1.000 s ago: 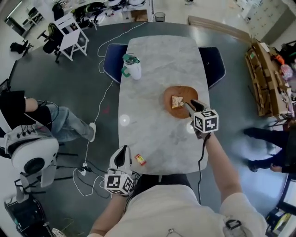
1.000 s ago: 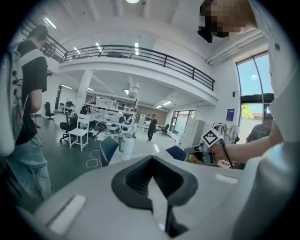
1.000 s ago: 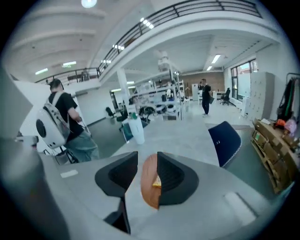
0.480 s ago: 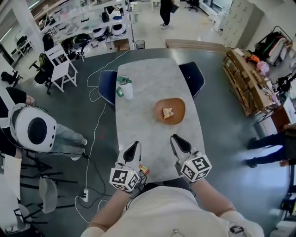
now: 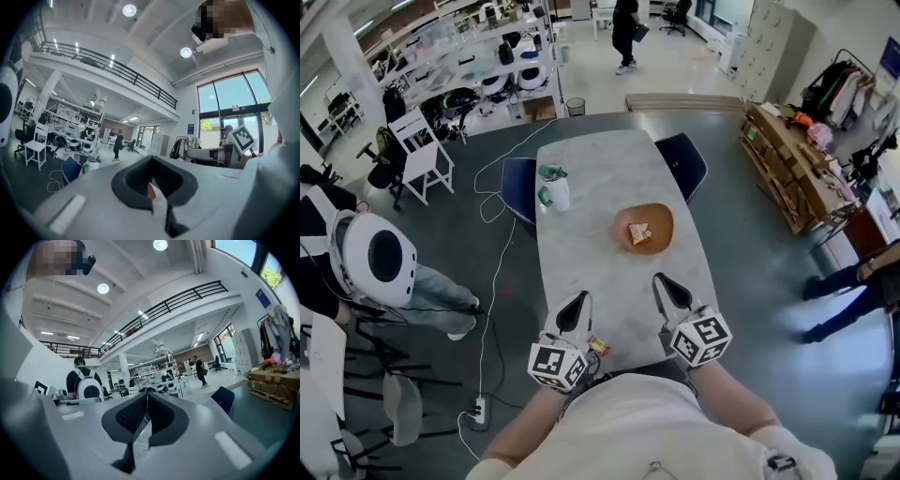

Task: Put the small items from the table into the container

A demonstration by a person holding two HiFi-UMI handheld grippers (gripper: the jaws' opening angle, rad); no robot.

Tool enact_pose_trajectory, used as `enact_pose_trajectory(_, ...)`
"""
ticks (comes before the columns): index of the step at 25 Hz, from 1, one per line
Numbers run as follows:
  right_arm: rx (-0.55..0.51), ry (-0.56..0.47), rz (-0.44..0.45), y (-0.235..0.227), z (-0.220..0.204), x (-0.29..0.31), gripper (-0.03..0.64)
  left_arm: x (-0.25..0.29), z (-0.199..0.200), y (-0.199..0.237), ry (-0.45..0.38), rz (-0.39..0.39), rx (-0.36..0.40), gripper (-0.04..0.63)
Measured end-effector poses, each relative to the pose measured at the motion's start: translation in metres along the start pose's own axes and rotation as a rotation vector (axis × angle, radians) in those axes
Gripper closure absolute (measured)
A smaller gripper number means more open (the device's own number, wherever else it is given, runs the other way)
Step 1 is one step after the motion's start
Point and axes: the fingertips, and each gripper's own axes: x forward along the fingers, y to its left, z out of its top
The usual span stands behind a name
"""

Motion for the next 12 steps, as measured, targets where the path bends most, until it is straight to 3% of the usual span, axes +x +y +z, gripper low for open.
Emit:
enact_pose_trajectory(9,0.026,0.015,0.007,0.018,-0.006,0.007,0.588,-0.013,0.008,0.012,-0.016,0.022,0.006,0.592)
enact_pose_trajectory(12,0.025,0.022,0.011,0.021,-0.008,0.007,0.588,-0.017,0.009,0.007,-0.017,0.001,0.060,0.594)
